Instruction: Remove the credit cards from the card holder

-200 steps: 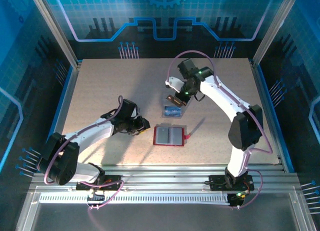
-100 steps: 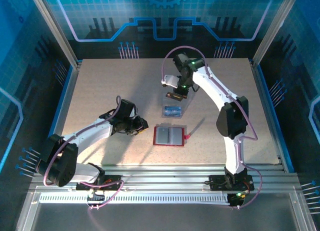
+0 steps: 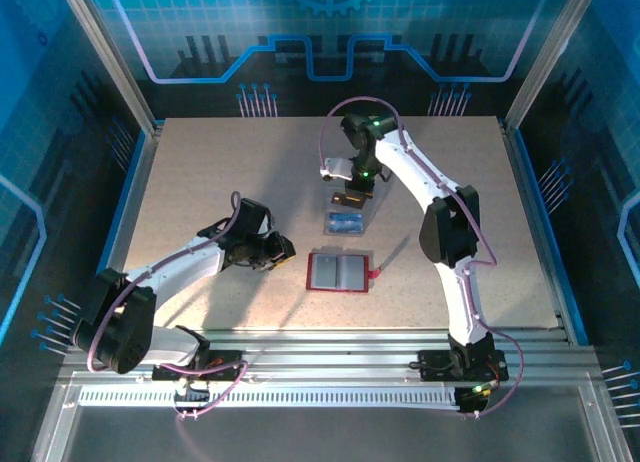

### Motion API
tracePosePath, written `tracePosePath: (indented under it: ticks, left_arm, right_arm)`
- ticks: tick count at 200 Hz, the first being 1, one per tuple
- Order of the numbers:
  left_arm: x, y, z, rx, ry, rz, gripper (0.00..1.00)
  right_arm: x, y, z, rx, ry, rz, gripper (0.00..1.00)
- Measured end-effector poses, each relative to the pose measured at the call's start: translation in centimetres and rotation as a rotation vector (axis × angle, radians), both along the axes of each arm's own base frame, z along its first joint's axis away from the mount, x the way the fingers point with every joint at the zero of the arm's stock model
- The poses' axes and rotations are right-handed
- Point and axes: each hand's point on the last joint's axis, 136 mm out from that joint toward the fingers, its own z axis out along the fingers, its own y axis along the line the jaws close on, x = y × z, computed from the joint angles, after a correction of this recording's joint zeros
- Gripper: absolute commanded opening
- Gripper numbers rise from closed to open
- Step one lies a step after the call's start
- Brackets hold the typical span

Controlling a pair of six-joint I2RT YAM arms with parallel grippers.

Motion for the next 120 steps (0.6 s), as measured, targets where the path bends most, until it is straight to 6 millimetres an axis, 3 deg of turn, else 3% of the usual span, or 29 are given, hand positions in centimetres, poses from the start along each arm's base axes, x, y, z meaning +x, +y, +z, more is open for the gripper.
tracePosePath:
  ticks: [81, 103, 120]
  left_arm:
    - [-0.5, 0.7, 0.1, 0.009, 0.008, 0.030, 0.24]
    - [-0.5, 0.8, 0.1, 0.010, 0.010, 0.036, 0.24]
    - [-0.6, 0.8, 0.0, 0.010, 0.013, 0.038, 0.24]
  right_arm:
    - [-0.8, 0.6, -3.5, -0.006, 0.115, 0.054, 0.00]
    - [-1.1, 0.6, -3.7, -0.003, 0.132, 0.057, 0.00]
    - [-1.2, 0.7, -3.7, 0.000, 0.139, 0.058, 0.11]
